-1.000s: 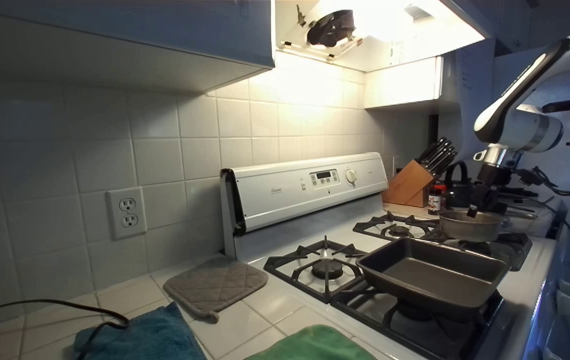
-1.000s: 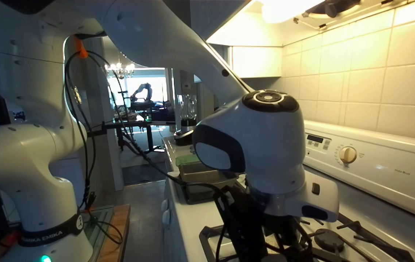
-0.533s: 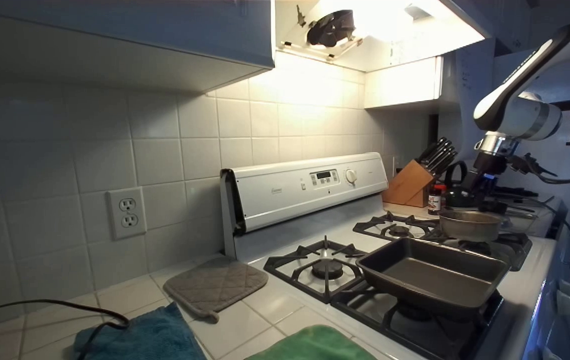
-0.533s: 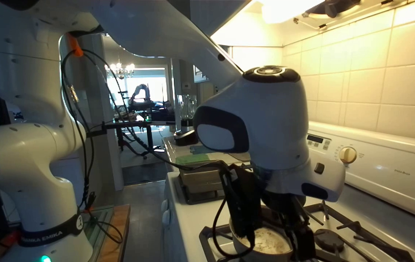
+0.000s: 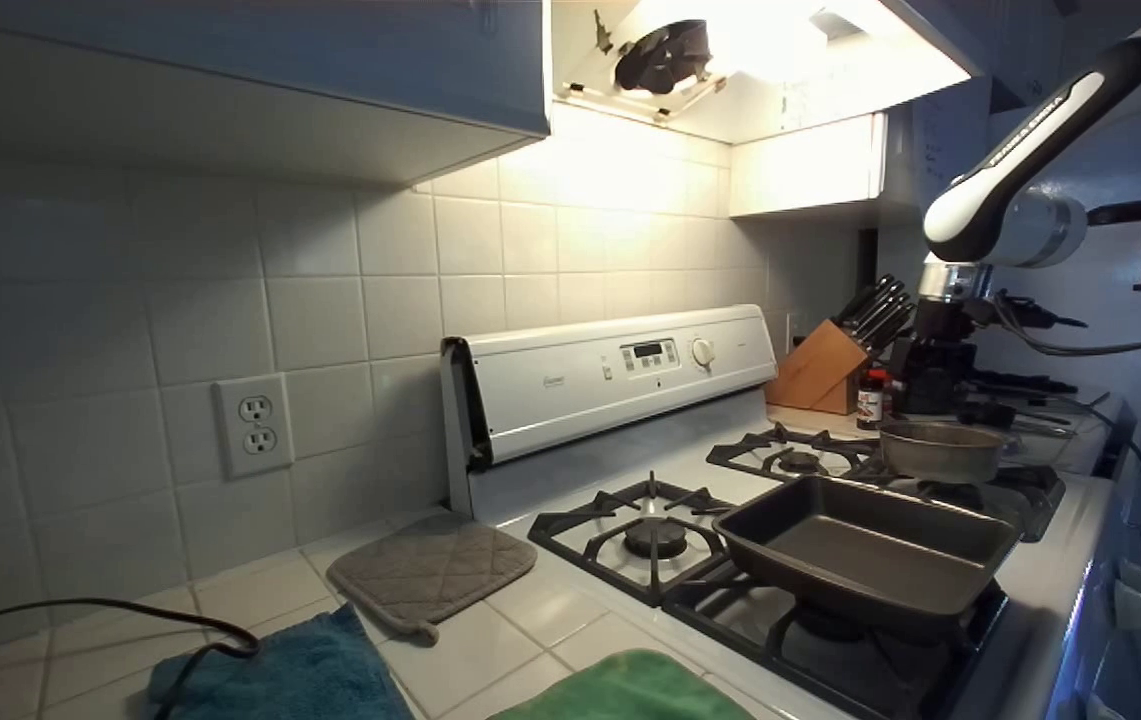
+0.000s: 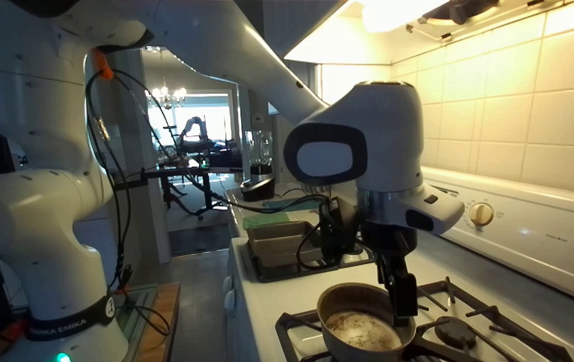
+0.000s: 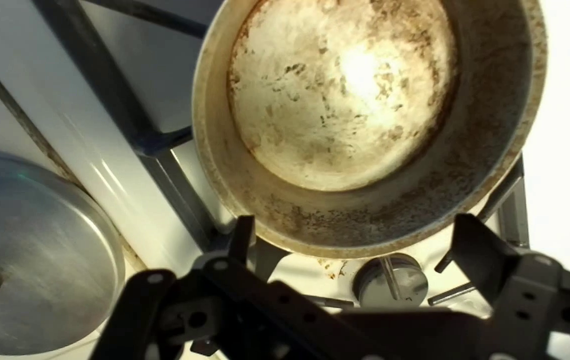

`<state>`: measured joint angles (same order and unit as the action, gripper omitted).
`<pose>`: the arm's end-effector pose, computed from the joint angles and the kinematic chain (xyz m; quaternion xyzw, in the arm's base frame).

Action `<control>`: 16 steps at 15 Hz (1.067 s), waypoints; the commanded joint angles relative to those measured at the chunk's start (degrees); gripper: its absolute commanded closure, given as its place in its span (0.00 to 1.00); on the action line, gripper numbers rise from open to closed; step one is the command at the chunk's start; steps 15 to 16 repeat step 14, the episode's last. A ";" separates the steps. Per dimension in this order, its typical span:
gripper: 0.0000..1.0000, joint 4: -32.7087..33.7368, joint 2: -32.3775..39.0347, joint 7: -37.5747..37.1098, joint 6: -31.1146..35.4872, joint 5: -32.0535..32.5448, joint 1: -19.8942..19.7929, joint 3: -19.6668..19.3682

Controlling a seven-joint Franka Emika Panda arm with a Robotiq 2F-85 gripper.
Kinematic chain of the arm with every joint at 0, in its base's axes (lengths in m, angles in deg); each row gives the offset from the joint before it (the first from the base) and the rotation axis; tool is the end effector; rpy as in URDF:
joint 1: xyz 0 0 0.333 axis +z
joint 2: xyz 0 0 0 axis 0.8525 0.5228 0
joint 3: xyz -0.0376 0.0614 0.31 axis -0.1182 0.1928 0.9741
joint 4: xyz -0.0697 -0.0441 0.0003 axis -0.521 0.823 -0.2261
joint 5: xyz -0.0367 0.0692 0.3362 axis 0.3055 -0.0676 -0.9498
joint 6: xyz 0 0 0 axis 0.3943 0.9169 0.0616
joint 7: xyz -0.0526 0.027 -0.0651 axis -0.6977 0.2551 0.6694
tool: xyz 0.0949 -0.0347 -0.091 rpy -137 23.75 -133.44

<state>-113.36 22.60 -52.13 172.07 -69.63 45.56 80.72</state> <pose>0.4937 -0.1894 0.3253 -0.9810 0.1772 -0.0686 0.0395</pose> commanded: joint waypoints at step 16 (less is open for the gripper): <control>0.00 2.93 -3.36 -6.01 -8.11 5.02 4.41 1.04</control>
